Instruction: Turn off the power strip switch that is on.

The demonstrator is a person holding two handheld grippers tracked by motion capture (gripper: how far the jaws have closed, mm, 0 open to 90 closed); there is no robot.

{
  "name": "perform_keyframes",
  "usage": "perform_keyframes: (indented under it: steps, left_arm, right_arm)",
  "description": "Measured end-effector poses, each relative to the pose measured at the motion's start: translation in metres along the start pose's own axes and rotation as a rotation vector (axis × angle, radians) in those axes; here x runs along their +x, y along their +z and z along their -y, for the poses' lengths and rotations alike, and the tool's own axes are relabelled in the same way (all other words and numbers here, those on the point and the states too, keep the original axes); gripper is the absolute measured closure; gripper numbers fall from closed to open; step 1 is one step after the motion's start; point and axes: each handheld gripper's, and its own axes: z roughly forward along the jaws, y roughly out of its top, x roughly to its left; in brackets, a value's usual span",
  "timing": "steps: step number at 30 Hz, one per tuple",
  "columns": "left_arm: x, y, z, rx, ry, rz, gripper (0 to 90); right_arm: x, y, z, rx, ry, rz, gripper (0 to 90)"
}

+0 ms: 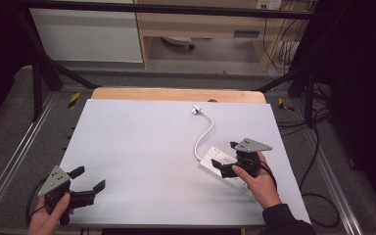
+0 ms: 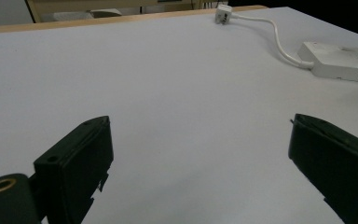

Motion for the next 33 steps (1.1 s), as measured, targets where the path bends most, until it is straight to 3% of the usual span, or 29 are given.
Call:
perform_keyframes:
  steps: [8,17,33]
  left_arm:
    - [0.000,0.000,0.000,0.000,-0.001,0.001,6.5]
    - [0.000,0.000,0.000,0.001,0.000,-0.001,6.5]
    - [0.000,0.000,0.000,0.001,0.004,-0.004,6.5]
  right_arm:
    - [-0.015,-0.016,0.000,-0.055,0.030,0.092,2.9]
    - [-0.033,-0.035,0.006,-0.093,0.065,0.156,3.0]
    - [-0.070,-0.064,0.029,-0.088,0.153,0.283,2.6]
